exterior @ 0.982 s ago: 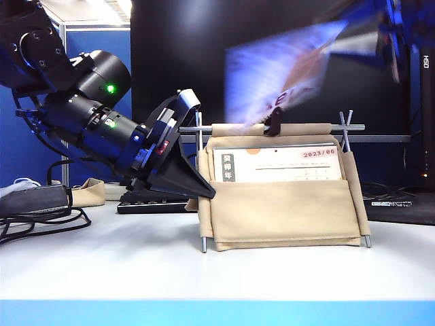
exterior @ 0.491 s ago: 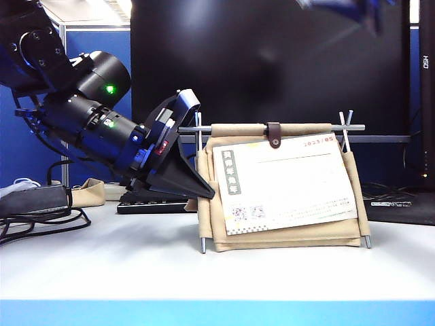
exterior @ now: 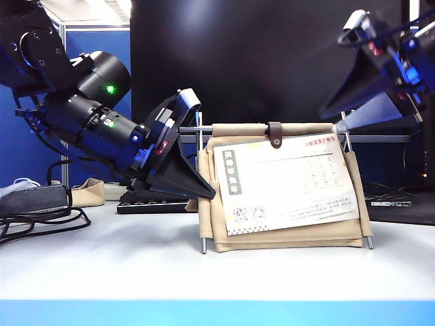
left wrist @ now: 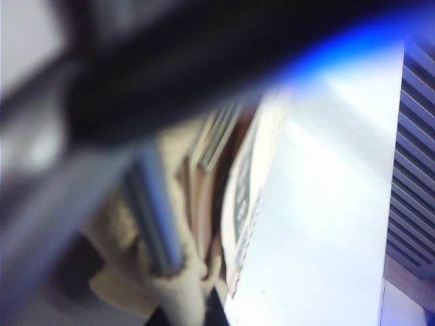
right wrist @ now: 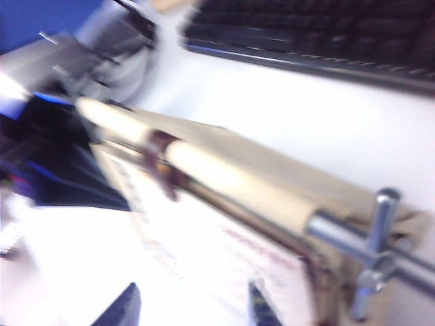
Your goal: Turn one page of the calendar.
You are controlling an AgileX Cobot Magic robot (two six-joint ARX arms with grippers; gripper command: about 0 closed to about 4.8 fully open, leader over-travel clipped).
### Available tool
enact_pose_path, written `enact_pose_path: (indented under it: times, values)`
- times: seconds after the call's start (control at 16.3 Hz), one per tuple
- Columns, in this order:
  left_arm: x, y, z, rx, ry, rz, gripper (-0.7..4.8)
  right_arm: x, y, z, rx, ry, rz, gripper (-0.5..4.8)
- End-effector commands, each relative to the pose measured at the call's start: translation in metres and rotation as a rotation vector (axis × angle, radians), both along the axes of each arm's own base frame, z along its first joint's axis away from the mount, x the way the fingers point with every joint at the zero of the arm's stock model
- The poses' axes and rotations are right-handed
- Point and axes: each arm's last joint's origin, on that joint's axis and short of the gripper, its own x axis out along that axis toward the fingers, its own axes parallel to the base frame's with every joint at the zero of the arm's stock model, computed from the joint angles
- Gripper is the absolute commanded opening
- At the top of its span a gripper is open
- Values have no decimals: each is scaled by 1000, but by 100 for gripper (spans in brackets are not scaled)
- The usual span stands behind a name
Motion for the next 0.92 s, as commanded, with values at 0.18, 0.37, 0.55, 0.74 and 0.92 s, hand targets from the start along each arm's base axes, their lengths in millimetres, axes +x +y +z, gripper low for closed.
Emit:
enact_pose_path:
  times: [0.18, 0.37, 0.55, 0.74, 0.92]
  values:
    - [-2, 1, -4, 28, 10, 4, -6, 6, 1, -7, -59, -34, 8, 203]
    - [-2, 1, -4, 30, 10, 5, -6, 15, 4, -19, -10, 1, 49, 203]
    - [-2, 1, -4, 32, 8, 7, -6, 18, 7, -21, -2, -11, 62, 203]
    - [-2, 1, -4, 33, 10, 7, -6, 17, 5, -17, -46, -33, 9, 203]
    - [-1, 1, -3, 31, 2, 5, -6, 12, 2, -10, -79, -54, -26, 203]
